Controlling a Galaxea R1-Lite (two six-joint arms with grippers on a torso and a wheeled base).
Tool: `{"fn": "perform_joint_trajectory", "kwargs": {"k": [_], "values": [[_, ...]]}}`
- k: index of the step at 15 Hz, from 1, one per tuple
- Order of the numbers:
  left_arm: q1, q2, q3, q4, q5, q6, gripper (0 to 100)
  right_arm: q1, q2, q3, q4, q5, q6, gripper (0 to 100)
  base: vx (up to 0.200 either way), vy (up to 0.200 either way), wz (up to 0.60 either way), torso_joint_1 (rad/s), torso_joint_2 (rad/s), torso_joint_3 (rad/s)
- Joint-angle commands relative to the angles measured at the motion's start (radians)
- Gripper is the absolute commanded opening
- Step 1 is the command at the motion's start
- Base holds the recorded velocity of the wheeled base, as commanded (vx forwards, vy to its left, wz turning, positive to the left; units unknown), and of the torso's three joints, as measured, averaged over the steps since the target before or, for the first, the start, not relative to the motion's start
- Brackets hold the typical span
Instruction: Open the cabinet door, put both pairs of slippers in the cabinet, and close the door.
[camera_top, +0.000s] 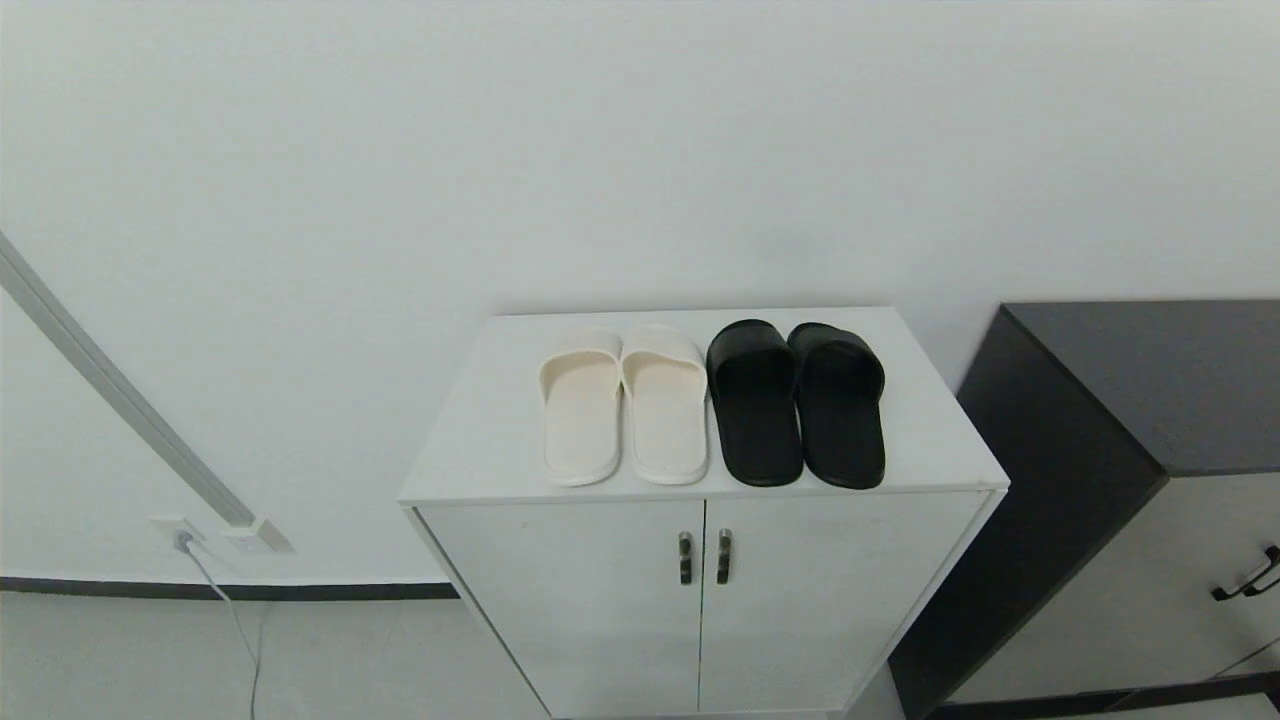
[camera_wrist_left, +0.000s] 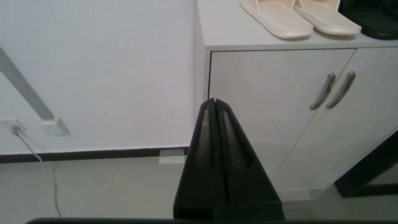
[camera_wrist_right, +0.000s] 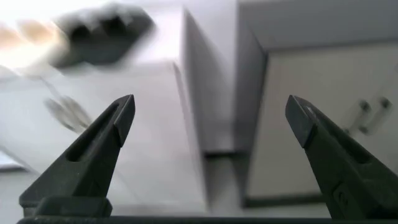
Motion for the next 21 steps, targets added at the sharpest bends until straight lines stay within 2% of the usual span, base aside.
{"fn": "perform_joint_trajectory", "kwargs": {"k": [1, 2, 3, 6, 8, 11, 13, 16, 21], "values": [[0.000, 0.001, 0.000, 0.000, 0.001, 0.001, 0, 0.032, 0.166, -0.335, 0.161, 0.080, 0.113, 100, 0.000, 0.000, 0.00, 0.000, 0.00, 0.000], [0.000, 0.001, 0.000, 0.000, 0.001, 0.001, 0, 0.045, 0.274, -0.324, 0.243, 0.147, 0.055, 100, 0.000, 0.000, 0.00, 0.000, 0.00, 0.000], [0.000, 0.000, 0.000, 0.000, 0.001, 0.004, 0, 0.048, 0.366, -0.273, 0.203, 0.176, 0.003, 100, 0.000, 0.000, 0.00, 0.000, 0.00, 0.000], [0.000, 0.000, 0.000, 0.000, 0.005, 0.008, 0, 0.091, 0.716, -0.243, -0.050, 0.204, -0.056, 100, 0.000, 0.000, 0.00, 0.000, 0.00, 0.000], [0.000, 0.000, 0.000, 0.000, 0.003, 0.007, 0, 0.224, 0.901, -0.267, -0.230, 0.178, -0.042, 100, 0.000, 0.000, 0.00, 0.000, 0.00, 0.000], [0.000, 0.000, 0.000, 0.000, 0.006, 0.008, 0, 0.517, 1.098, -0.433, -0.256, -0.062, 0.104, 100, 0.000, 0.000, 0.00, 0.000, 0.00, 0.000], [0.000, 0.001, 0.000, 0.000, 0.001, 0.008, 0, 0.629, 1.217, -0.554, -0.256, -0.146, 0.162, 100, 0.000, 0.000, 0.00, 0.000, 0.00, 0.000], [0.000, 0.001, 0.000, 0.000, 0.000, 0.008, 0, 0.694, 1.403, -0.708, -0.276, -0.275, 0.197, 100, 0.000, 0.000, 0.00, 0.000, 0.00, 0.000], [0.000, 0.001, 0.000, 0.000, 0.000, 0.008, 0, 0.715, 1.665, -0.901, -0.354, -0.463, 0.227, 100, 0.000, 0.000, 0.00, 0.000, 0.00, 0.000]]}}
